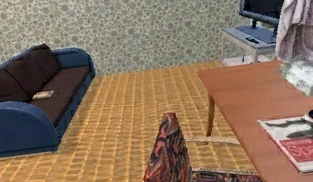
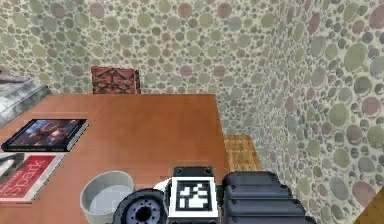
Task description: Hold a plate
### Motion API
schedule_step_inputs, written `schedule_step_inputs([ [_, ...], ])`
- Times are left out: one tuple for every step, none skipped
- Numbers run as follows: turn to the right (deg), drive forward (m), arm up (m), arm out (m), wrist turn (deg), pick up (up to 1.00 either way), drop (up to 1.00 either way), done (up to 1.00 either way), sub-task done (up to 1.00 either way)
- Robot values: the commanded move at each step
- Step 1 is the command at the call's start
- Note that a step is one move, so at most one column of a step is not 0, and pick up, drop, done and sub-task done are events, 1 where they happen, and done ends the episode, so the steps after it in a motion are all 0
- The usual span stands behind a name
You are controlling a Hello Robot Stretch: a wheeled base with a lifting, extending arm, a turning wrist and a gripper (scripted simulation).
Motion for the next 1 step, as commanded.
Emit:
schedule_step_inputs([
  [0.0, 0.00, 0.00, 0.04, 0.0, 0.00, 0.00, 0.00, 0.00],
])
